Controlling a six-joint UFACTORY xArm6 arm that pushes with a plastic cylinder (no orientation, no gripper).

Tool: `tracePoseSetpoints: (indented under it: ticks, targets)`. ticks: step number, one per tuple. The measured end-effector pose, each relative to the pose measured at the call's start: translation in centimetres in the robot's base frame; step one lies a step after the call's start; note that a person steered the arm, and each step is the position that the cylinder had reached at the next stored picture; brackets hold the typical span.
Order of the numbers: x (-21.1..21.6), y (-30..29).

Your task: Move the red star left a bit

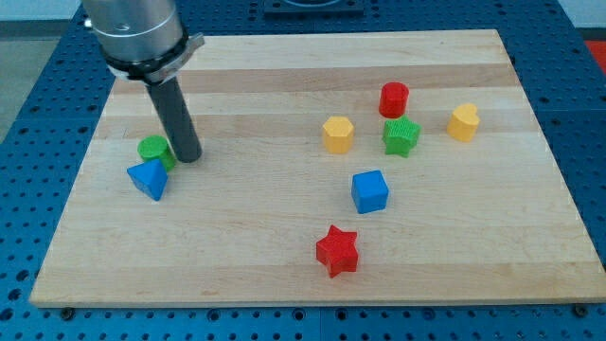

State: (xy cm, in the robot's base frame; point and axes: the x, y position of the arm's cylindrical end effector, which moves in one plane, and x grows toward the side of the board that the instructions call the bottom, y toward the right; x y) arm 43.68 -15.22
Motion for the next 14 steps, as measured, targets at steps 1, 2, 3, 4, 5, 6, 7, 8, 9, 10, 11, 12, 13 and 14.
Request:
tracePoseSetpoints:
  ticks: [1,2,3,4,5,6,7,8,9,10,11,12,13,14]
  targets:
    - [0.9,4.8]
    - [5.2,5.6]
    - [6.5,9.2]
    - [7.2,13.7]
    - [8.7,18.1]
    - [10.6,22.7]
    - [12.6,26.2]
    - [14.6,28.4]
    - [15.7,28.2]
    - [15.9,25.5]
    - [16.2,25.1]
    - [16.2,24.1]
    - [16.2,22.0]
    - [16.2,21.7]
